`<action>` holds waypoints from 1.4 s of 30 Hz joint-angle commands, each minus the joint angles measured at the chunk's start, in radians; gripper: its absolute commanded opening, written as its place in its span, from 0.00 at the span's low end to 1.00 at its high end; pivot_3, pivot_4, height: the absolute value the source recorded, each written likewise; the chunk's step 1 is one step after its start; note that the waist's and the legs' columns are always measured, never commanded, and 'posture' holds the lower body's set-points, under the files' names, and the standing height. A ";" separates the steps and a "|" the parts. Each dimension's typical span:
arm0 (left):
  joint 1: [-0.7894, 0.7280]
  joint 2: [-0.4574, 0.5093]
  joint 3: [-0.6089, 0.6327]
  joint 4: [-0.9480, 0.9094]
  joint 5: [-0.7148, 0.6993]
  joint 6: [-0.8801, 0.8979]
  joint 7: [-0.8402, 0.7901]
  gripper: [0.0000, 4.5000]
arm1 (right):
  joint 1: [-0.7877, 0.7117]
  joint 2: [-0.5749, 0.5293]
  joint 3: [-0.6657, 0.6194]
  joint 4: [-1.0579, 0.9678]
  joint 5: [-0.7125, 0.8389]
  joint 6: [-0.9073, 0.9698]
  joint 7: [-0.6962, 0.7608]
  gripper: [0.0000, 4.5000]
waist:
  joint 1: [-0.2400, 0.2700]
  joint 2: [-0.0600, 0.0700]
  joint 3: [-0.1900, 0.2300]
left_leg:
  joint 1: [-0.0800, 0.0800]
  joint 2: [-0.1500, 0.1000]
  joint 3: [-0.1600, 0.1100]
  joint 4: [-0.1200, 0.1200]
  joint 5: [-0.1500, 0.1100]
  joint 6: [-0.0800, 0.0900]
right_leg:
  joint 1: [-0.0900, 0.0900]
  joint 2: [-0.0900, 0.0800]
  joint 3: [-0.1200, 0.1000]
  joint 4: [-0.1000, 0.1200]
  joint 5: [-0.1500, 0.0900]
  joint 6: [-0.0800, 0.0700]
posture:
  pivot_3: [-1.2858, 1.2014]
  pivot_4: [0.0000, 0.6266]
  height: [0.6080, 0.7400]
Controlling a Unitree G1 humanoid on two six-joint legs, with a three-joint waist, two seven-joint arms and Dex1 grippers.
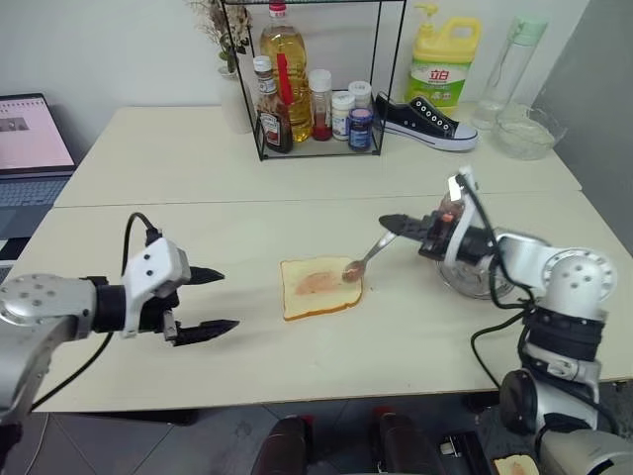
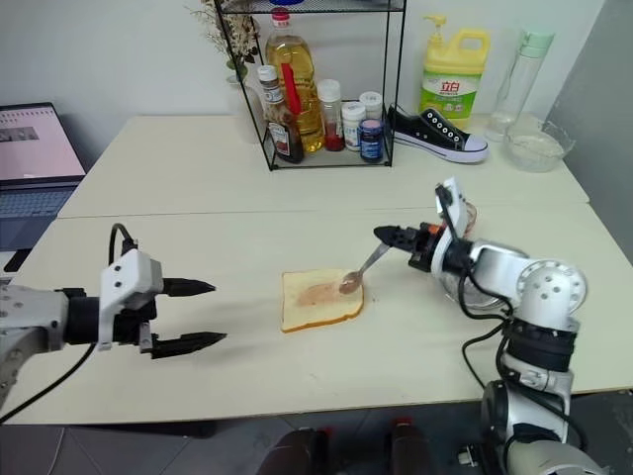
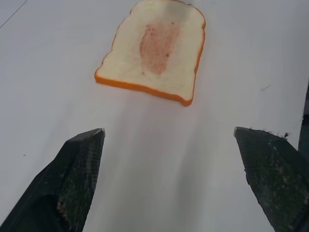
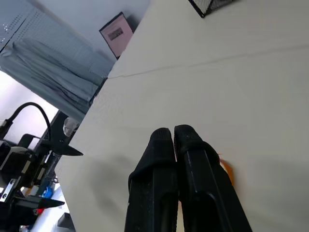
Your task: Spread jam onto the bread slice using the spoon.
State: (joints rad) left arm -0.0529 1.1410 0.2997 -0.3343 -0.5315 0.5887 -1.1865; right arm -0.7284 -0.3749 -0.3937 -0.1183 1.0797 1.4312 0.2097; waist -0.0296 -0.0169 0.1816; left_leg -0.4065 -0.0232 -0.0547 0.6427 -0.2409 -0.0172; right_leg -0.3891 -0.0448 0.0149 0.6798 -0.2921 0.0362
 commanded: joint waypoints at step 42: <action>-0.699 -0.613 -0.630 0.294 0.258 -0.285 0.023 1.00 | 0.278 -0.288 -0.317 0.410 -0.191 -0.418 0.067 0.11 | 0.000 -0.001 0.002 | -0.002 0.001 0.004 0.003 0.000 0.000 | 0.000 0.005 0.003 0.000 0.001 0.001 | 0.52 0.24 1.00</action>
State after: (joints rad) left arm -0.7385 0.5327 -0.3444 -0.0282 -0.2749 0.3265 -1.1524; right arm -0.4413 -0.6475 -0.7036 0.2870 0.8945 1.0404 0.2589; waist -0.0291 -0.0182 0.1831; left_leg -0.4083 -0.0227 -0.0509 0.6457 -0.2409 -0.0167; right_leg -0.3889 -0.0399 0.0175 0.6799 -0.2912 0.0374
